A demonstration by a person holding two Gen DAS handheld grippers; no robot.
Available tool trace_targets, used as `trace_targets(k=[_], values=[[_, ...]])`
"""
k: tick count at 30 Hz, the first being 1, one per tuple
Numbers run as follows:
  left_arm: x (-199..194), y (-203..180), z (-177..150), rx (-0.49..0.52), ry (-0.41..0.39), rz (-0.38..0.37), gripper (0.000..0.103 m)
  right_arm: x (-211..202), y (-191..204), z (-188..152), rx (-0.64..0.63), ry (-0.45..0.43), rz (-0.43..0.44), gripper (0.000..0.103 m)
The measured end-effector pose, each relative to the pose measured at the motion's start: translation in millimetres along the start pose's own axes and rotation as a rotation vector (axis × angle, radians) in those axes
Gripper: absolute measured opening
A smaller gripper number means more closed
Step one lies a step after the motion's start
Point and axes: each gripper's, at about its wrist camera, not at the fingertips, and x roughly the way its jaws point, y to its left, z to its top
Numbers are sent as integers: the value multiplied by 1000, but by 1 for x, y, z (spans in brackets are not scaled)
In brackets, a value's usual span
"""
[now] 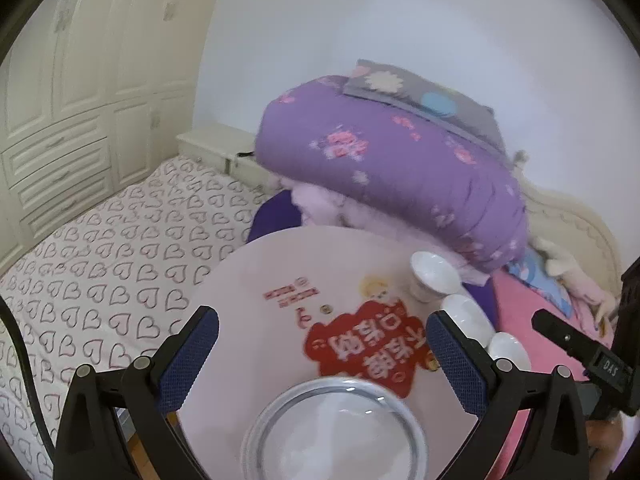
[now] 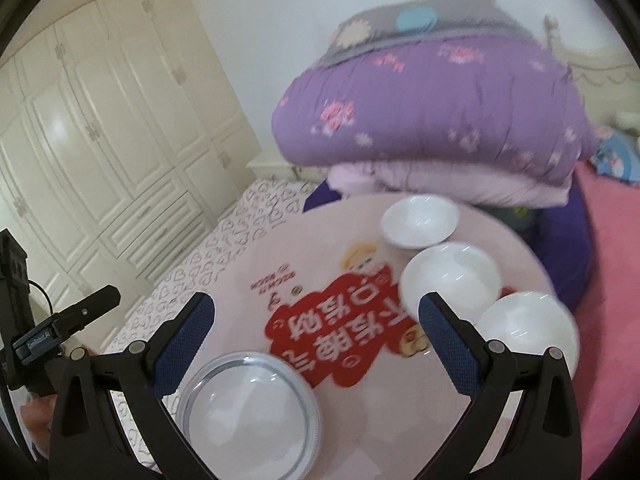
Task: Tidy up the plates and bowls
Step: 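Move both tools toward the row of white bowls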
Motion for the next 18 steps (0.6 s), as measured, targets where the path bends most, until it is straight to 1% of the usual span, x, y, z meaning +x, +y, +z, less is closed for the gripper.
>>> trace_targets(k=[6,10,14,18], values=[[11,-22,2,11,6,-69,102,-33,-35,12,14,-62,-102,103],[27,-42,1,29,39,-125,102,-56,-67,11,54,-86,-171,103],[43,-66,1,66,82,-175,102,-70,-98,3,98,-86,-233,103],[63,-95,0,118,120,-198,102,-78,-123,-7,130,-69,-286,103]])
